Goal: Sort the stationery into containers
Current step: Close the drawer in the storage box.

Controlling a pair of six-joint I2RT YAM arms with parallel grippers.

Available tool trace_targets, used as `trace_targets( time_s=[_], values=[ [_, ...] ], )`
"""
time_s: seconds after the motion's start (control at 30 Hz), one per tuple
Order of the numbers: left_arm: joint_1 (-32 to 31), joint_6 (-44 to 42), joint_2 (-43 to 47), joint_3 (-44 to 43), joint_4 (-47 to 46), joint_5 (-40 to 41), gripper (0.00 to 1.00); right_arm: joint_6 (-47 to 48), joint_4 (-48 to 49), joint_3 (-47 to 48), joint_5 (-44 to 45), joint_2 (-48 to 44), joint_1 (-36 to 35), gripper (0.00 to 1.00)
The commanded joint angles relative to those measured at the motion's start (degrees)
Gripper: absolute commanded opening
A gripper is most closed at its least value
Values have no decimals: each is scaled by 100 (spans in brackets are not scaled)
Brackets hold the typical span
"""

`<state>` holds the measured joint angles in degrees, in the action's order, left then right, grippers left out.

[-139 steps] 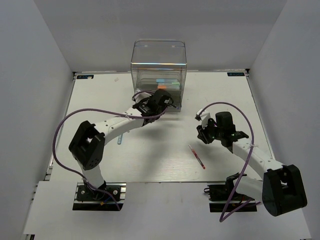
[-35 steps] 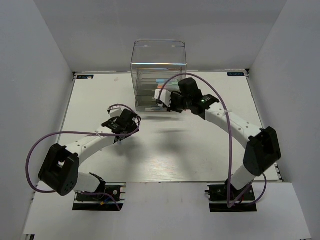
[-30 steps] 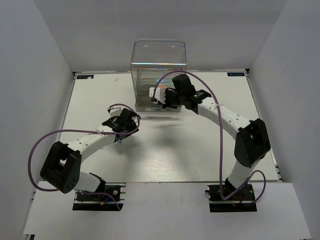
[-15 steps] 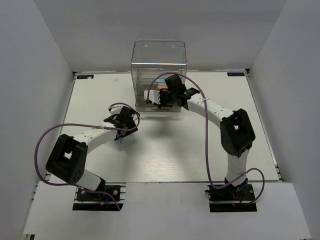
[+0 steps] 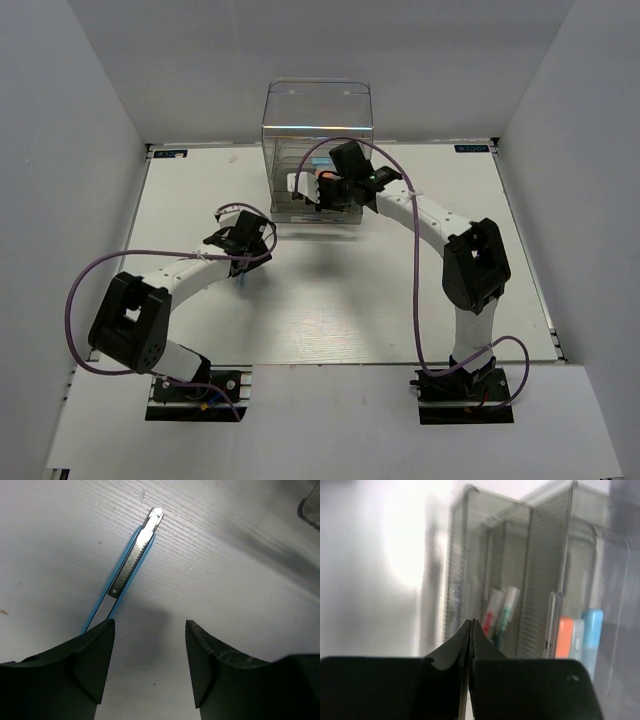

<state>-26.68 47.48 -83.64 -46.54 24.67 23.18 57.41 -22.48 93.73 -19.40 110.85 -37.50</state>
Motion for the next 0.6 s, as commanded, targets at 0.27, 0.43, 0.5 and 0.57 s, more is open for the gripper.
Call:
trace_targets(
  time_s=[0.27,0.43,0.5,0.57],
  values=[
    [40,-90,383,84,-295,-392,2,1044,-2506,796,-1498,244,-56,0],
    [40,-90,436,137,-427,-516,0,712,-2114,761,-716,560,-91,0],
    [40,-90,436,137,-480,-578,0,178,-1649,664,-85,649,-126,0],
    [40,-90,497,137,-550,-630,0,-219,-980,463,425,649,-135,0]
  ],
)
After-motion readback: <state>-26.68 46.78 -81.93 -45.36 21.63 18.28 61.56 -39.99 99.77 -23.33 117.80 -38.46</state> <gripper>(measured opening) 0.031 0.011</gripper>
